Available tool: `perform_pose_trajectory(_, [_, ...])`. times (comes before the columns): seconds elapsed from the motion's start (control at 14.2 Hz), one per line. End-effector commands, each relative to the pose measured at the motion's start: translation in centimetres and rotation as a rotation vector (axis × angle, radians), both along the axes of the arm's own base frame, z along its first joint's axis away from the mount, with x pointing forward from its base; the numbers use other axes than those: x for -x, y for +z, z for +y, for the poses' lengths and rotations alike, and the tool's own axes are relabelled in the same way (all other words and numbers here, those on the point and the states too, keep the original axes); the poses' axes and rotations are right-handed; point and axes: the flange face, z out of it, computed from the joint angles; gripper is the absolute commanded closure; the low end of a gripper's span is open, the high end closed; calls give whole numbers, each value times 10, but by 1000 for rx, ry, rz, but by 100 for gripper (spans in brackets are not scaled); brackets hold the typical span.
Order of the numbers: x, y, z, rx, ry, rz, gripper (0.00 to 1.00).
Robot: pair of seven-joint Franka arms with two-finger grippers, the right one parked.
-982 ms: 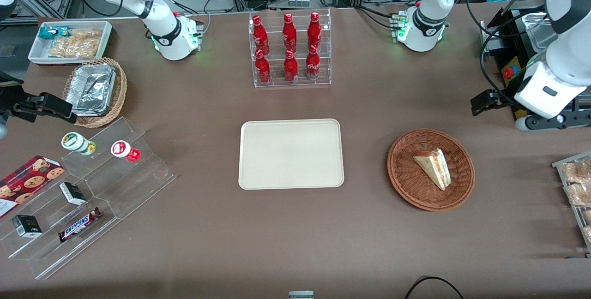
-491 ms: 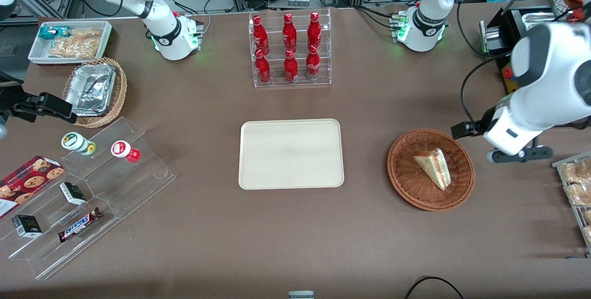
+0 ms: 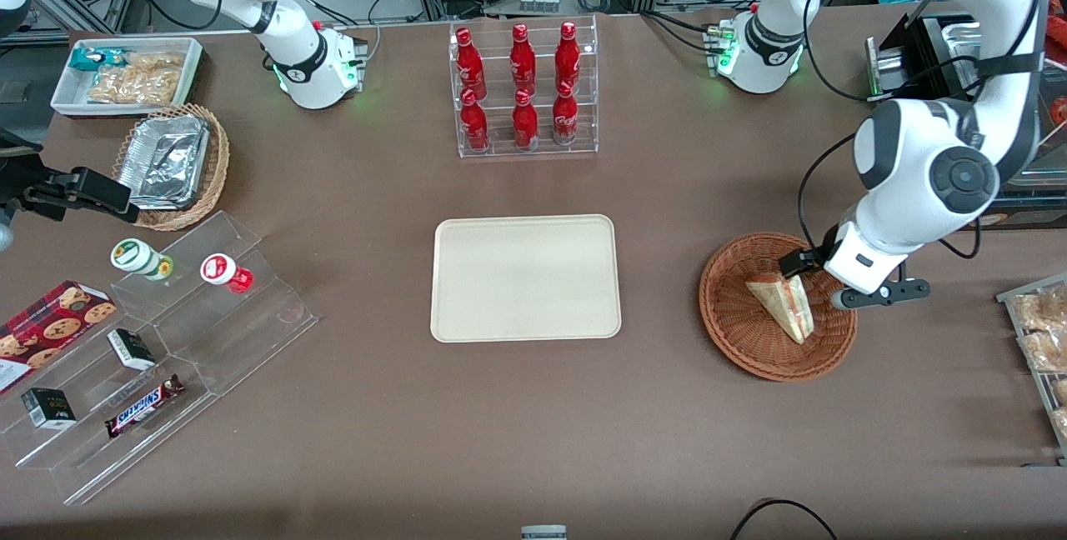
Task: Place sandwich from basket to tray
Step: 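Move the left gripper down over the wrapped sandwich in the wicker basket, then close the left gripper on the sandwich and lift it from the basket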
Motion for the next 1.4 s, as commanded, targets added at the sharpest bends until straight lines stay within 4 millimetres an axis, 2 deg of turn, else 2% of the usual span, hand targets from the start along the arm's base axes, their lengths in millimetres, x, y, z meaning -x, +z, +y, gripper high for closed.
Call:
perform_pose_trajectory(0.0, [19, -16, -1, 10, 182, -62, 0])
perform_pose_trajectory(0.28, [21, -44, -11, 22, 410, -59, 0])
perform_pose_trajectory(0.56, [15, -68, -9, 31, 443, -59, 0])
perform_pose_trajectory(0.77, [6, -79, -7, 32, 448, -49, 0])
perform_pose_trajectory(0.84, [4, -86, -6, 30, 451, -42, 5])
perform_pose_trajectory(0.91, [3, -89, -6, 32, 452, -41, 22])
perform_pose_trajectory(0.98, [4, -90, -6, 30, 451, -39, 49])
perform_pose_trajectory(1.05, [5, -90, -7, 29, 449, -37, 70])
perform_pose_trajectory(1.12, [5, -90, -7, 28, 445, -36, 80])
perform_pose_trajectory(1.19, [5, -90, -7, 27, 435, -33, 85])
perform_pose_trajectory(1.33, [3, -79, -8, 29, 432, -45, 87])
